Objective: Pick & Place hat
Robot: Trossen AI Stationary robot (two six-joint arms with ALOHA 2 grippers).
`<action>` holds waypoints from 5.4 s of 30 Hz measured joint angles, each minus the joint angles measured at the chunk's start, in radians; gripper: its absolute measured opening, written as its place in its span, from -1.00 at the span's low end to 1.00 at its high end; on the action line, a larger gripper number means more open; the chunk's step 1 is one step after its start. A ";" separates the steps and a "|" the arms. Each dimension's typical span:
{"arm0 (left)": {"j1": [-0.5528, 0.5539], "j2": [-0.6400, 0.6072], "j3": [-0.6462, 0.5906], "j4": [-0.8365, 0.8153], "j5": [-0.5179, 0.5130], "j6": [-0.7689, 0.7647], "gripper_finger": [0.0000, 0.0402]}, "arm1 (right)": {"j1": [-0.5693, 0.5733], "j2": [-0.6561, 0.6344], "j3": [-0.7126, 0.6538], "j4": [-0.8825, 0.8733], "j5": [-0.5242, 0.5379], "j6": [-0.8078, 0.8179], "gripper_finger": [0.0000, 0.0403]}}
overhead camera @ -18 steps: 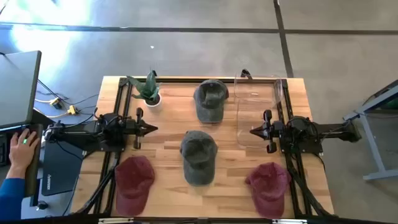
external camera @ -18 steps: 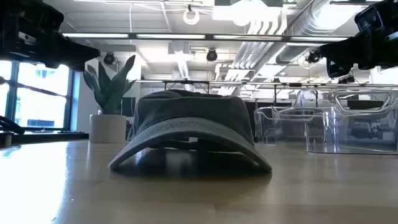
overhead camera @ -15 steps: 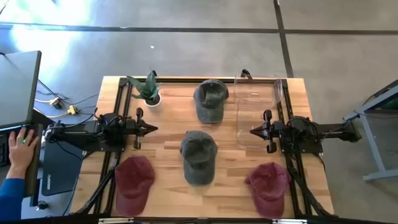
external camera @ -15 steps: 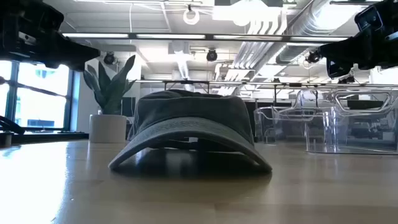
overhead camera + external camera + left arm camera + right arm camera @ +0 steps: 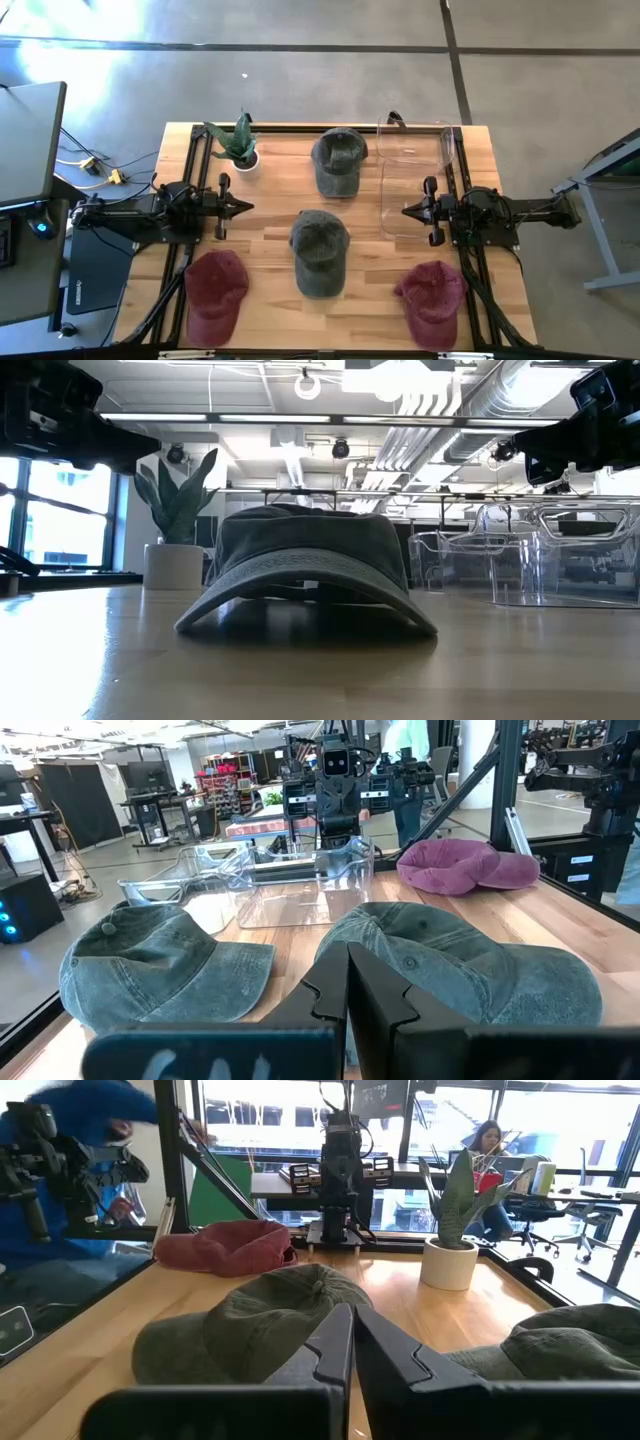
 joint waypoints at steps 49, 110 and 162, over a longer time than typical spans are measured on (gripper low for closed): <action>0.000 0.000 0.000 0.000 0.000 0.000 -1.00 | 0.000 0.000 0.000 0.000 0.000 0.000 -0.94; 0.000 0.000 0.000 0.000 0.000 0.000 -1.00 | 0.534 1.082 0.981 -0.967 -0.060 0.920 -0.43; 0.000 0.000 0.000 0.000 0.000 0.000 -1.00 | 0.798 1.222 0.879 -0.765 0.005 0.844 -0.89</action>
